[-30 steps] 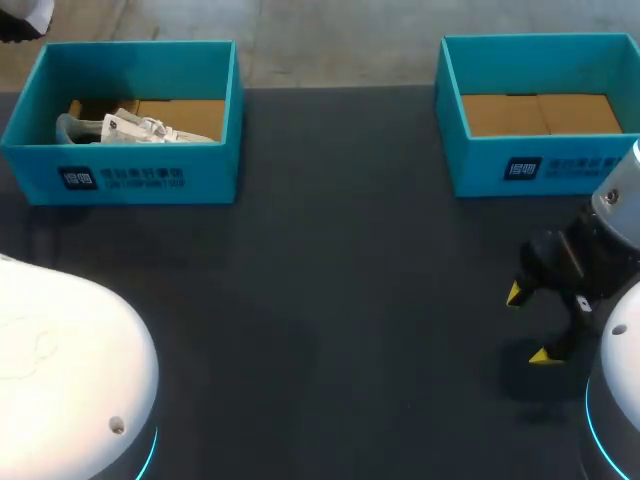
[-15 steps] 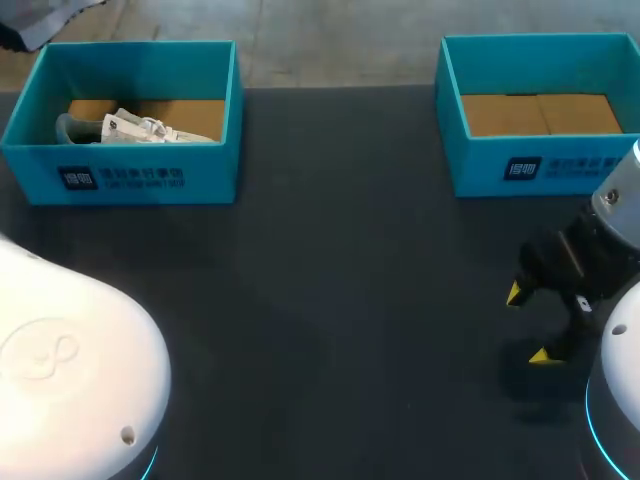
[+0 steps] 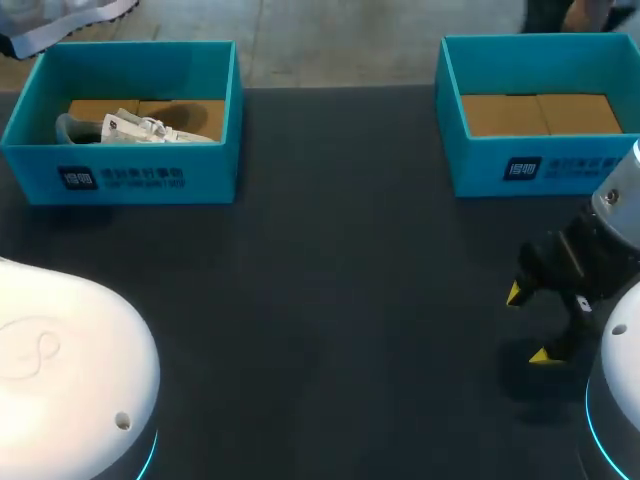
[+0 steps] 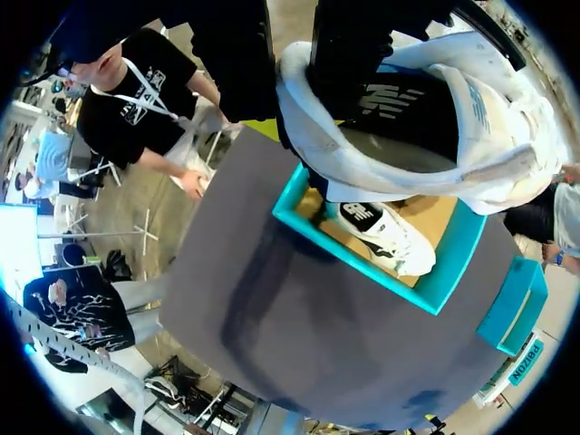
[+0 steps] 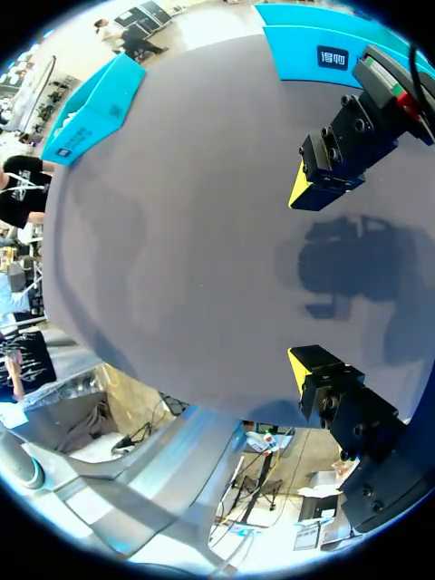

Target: Take the shoe out of the shoebox, open the shoe tongue, remove and reinsert the insole, then place the shoe into the shoebox

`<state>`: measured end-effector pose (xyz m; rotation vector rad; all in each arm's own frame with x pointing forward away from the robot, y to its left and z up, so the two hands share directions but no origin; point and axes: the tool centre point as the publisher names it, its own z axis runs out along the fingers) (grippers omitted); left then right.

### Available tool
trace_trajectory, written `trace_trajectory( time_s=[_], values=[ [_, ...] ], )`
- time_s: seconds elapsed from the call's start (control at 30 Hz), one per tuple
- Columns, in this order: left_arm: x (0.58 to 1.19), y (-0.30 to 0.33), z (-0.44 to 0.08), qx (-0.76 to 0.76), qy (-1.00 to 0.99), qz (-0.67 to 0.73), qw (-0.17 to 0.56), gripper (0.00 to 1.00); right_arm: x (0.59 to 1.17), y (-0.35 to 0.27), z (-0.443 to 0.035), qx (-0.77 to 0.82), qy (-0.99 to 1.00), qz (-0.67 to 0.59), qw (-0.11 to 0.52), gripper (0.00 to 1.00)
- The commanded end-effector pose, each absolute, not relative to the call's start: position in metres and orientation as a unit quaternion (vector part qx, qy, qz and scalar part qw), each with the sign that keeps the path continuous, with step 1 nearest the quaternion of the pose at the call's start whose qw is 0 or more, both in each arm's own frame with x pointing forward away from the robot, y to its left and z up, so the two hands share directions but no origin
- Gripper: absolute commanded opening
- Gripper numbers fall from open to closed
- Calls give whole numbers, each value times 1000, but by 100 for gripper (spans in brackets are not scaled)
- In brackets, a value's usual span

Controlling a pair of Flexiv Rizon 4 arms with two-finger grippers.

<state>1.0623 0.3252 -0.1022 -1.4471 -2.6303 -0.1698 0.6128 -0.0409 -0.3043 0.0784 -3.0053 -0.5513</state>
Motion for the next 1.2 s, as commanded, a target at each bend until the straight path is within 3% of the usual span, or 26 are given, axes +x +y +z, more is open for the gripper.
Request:
trace_trajectory(
  time_s=[0.03,0.4,1.2],
  values=[
    [1054,325,-102,-483,-869,-101,32,0,612,-40,-305,25,-983,-179,42,100],
    [1129,344,-111,-615,-776,-139,11,0,612,-40,-305,25,-983,-179,42,100],
    [1150,327,-143,-698,-702,-140,20,0,612,-40,-305,25,-983,-179,42,100]
  ],
)
